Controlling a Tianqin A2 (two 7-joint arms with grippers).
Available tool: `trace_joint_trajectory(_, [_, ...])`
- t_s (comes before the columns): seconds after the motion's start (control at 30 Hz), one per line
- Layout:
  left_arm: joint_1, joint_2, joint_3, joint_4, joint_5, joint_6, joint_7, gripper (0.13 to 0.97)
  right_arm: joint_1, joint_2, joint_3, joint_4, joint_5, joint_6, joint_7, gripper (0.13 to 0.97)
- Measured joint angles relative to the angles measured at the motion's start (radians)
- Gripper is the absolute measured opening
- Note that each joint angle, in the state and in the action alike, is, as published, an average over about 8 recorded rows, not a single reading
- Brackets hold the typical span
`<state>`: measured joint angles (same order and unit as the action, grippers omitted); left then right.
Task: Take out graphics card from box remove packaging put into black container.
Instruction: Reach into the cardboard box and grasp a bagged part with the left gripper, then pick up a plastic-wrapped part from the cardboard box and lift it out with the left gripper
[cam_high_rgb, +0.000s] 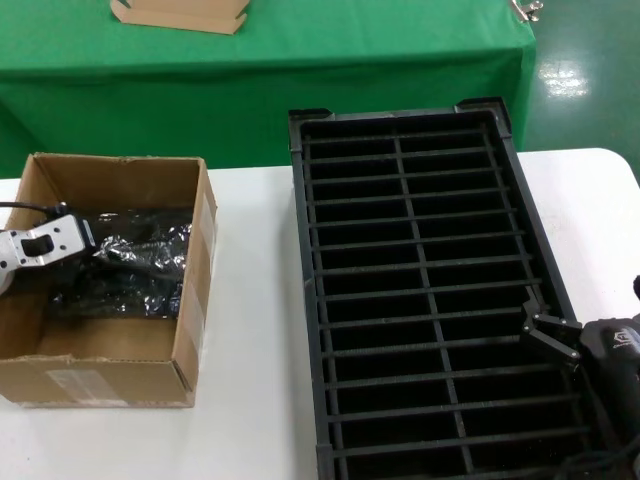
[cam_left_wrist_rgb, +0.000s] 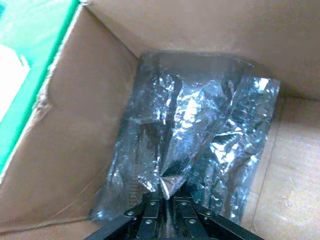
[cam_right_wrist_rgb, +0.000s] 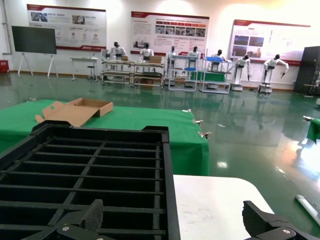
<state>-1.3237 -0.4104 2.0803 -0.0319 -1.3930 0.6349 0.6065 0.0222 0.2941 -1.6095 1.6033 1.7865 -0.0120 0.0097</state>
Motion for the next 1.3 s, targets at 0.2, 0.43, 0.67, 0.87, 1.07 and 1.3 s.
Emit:
trace_joint_trajectory(0.2, [0.018,-0.015,-0.022,-0.037,-0.015,0.008,-0.020,0.163,0.000,0.000,0.000,0.000,0.000,0.000,0.000,0.966])
trace_joint_trajectory(0.43, [0.117,-0.077,-0.010,-0.255,0.023,0.014,-0.187,0.150,0.000,0.000,0.000,0.000,0.000,0.000,0.000,0.966])
trace_joint_trajectory(0.67, [0.263,-0.180,-0.005,-0.583,0.123,0.002,-0.454,0.140,0.000,0.000,0.000,0.000,0.000,0.000,0.000,0.966])
trace_joint_trajectory(0.87, [0.385,-0.262,-0.047,-0.838,0.230,-0.010,-0.662,0.139,0.000,0.000,0.000,0.000,0.000,0.000,0.000,0.966])
trace_joint_trajectory(1.07, [0.494,-0.327,-0.123,-1.025,0.260,-0.026,-0.779,0.139,0.000,0.000,0.000,0.000,0.000,0.000,0.000,0.966])
trace_joint_trajectory(1.3, [0.594,-0.382,-0.216,-1.152,0.176,-0.054,-0.781,0.139,0.000,0.000,0.000,0.000,0.000,0.000,0.000,0.966])
